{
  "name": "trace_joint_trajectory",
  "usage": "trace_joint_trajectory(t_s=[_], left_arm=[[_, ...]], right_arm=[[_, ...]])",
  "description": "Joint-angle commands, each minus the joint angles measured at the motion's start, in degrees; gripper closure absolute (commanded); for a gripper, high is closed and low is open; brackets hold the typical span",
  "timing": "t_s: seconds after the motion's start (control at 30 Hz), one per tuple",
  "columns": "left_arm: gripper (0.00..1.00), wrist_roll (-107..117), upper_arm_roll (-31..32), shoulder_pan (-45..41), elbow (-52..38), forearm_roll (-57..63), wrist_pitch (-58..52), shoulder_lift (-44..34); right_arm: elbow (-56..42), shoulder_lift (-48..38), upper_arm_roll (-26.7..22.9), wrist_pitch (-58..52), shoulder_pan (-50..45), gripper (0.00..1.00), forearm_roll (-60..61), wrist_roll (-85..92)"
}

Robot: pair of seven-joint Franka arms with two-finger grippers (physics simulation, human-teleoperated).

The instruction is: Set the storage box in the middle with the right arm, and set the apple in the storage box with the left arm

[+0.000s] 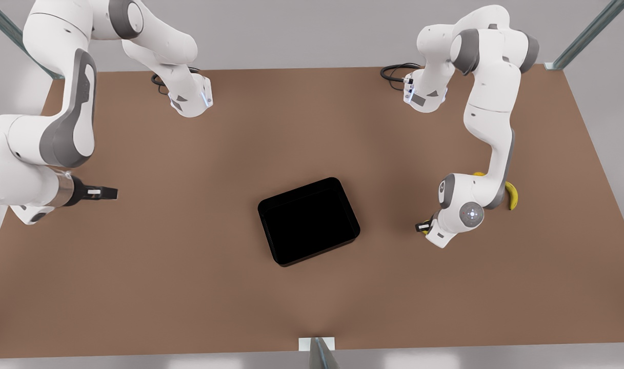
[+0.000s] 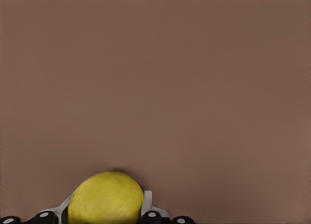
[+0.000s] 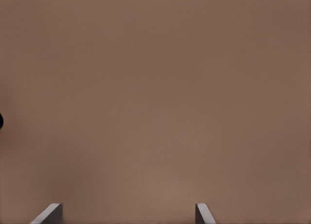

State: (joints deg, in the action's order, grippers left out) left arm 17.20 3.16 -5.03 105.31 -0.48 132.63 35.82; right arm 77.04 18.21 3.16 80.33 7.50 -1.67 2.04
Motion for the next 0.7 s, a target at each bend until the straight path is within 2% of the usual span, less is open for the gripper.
trace_joint_trajectory(t_s=[0.0,0.1,0.2,0.23,0.3,0.43,0.47,0.67], left_arm=[[0.33,0.4,0.1,-0.1,0.0,-0.6,-0.1,-0.1],[0.33,5.6,2.9,-0.2,-3.0,-0.7,-1.1,0.2],[0.33,22.3,8.8,-3.1,-16.7,-0.8,-11.8,3.1],[0.33,28.1,10.3,-4.7,-19.2,-4.3,-12.6,3.4],[0.33,43.7,10.4,-13.2,-25.1,-6.5,-17.8,2.7],[0.32,52.3,10.5,-21.6,-27.9,-10.7,-17.6,3.9],[0.0,52.1,10.4,-21.7,-28.1,-10.6,-16.2,5.1],[0.0,50.4,9.9,-19.1,-28.1,-10.2,-14.0,5.9]], right_arm=[[0.0,0.0,0.0,-0.1,-0.2,0.0,0.0,0.0],[-0.1,1.0,0.0,1.1,0.2,0.0,0.0,-0.2],[-0.1,1.7,0.1,1.8,-0.6,0.0,-0.5,-0.8],[0.0,2.0,0.3,1.9,-0.6,0.0,-0.6,-0.9],[0.0,2.0,0.3,2.4,-0.7,0.0,-0.7,-0.7],[0.0,2.1,0.4,2.7,-0.6,0.0,-0.7,-0.7],[0.0,2.1,0.3,2.6,-0.6,0.0,-0.7,-0.7],[0.0,2.7,0.3,3.0,-0.4,0.0,-0.8,-0.6]])
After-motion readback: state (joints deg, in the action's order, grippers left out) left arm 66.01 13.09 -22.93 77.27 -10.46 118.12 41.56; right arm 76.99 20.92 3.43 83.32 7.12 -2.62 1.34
